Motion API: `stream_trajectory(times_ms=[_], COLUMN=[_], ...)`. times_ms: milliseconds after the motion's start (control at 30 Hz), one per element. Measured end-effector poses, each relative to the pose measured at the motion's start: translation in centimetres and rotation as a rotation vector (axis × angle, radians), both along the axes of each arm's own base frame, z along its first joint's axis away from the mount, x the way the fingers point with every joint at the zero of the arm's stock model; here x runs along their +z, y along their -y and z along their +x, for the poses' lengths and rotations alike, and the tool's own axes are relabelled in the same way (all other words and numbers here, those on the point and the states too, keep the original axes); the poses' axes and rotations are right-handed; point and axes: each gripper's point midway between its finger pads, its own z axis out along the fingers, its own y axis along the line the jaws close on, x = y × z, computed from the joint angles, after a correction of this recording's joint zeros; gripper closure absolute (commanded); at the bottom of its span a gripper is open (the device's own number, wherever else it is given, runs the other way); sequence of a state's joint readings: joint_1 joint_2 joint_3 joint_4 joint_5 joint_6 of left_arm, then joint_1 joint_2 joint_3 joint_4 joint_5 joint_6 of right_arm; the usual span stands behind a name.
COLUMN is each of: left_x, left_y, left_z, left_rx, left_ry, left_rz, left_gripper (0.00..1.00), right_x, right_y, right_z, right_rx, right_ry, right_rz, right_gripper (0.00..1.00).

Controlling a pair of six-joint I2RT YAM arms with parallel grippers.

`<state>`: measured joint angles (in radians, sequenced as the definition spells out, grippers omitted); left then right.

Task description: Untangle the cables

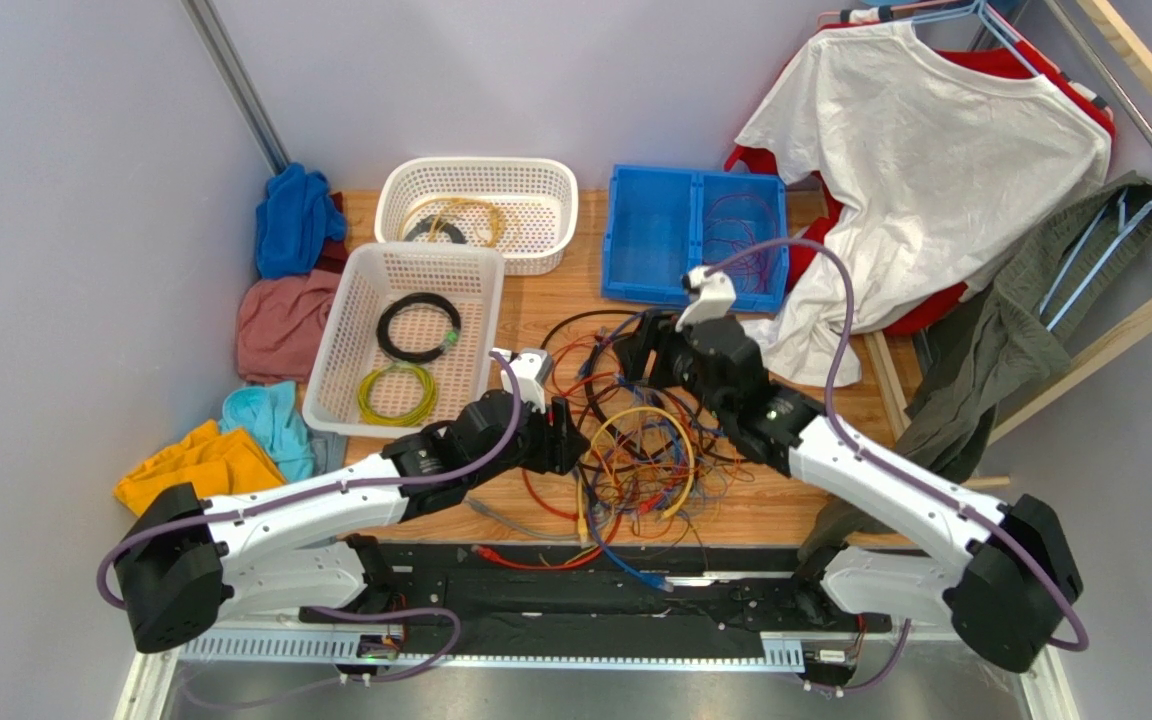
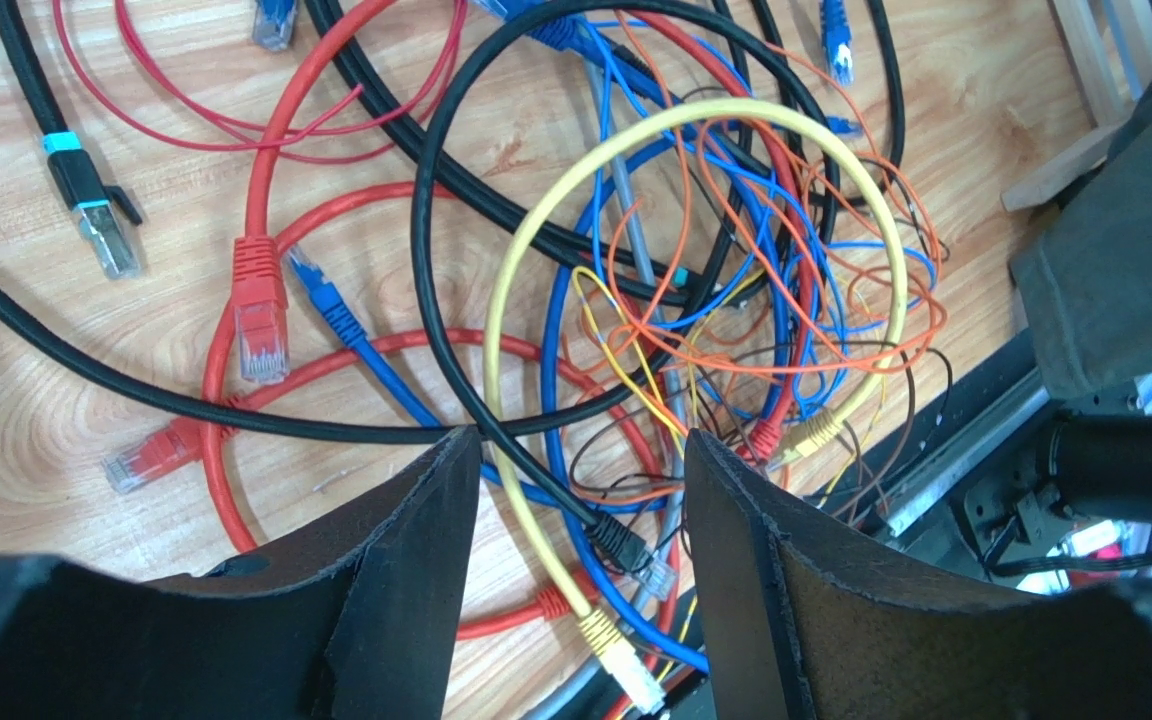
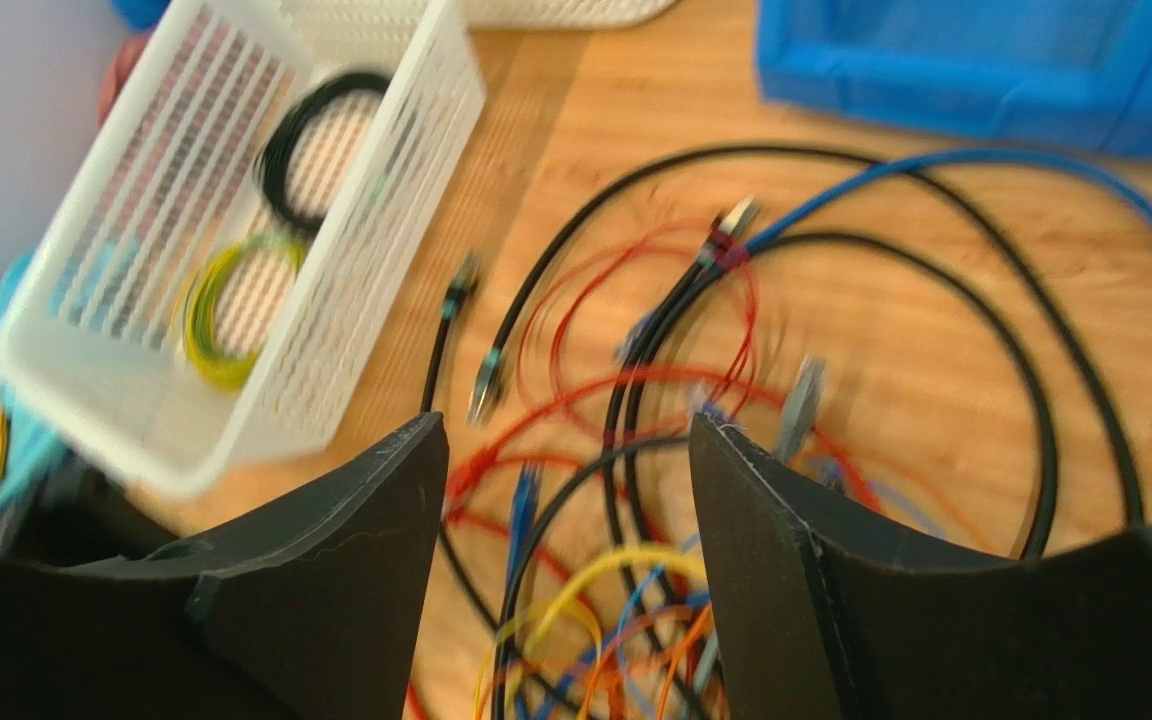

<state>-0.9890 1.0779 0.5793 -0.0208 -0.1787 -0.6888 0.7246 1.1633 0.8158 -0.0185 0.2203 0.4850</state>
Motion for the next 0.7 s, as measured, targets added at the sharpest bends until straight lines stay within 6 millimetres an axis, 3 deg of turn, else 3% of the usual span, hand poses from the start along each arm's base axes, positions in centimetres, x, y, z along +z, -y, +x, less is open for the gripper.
stream_trajectory(times_ms=[167, 267, 533, 700], left_x=[0.2, 0.6, -1.1, -1.7], left_y=[0.3, 0.7, 0.0, -0.5], left_z=[-0.4, -0.7, -1.8, -2.7], left_rx=[-0.034, -0.060, -0.071, -0.084], left_ry=[0.001, 0.001, -0.028, -0.048], left_rz=[-0.005, -0.031, -0.042, -0.054], left_gripper=[0.39, 0.39, 0.40, 0.40], right_x=[-1.1, -1.9, -7.9, -10.4], right_y=[-0.5, 0.0, 1.5, 1.9], right_z=[-6.3, -8.4, -10.5, -11.6], right_rx=[0.116, 0.147, 0.159, 0.173], right_ry=[0.021, 0.016, -0.094, -0.133], right_rz=[-0.027, -0.037, -0.189, -0.269], right_gripper=[0.36, 0.36, 0.38, 0.37])
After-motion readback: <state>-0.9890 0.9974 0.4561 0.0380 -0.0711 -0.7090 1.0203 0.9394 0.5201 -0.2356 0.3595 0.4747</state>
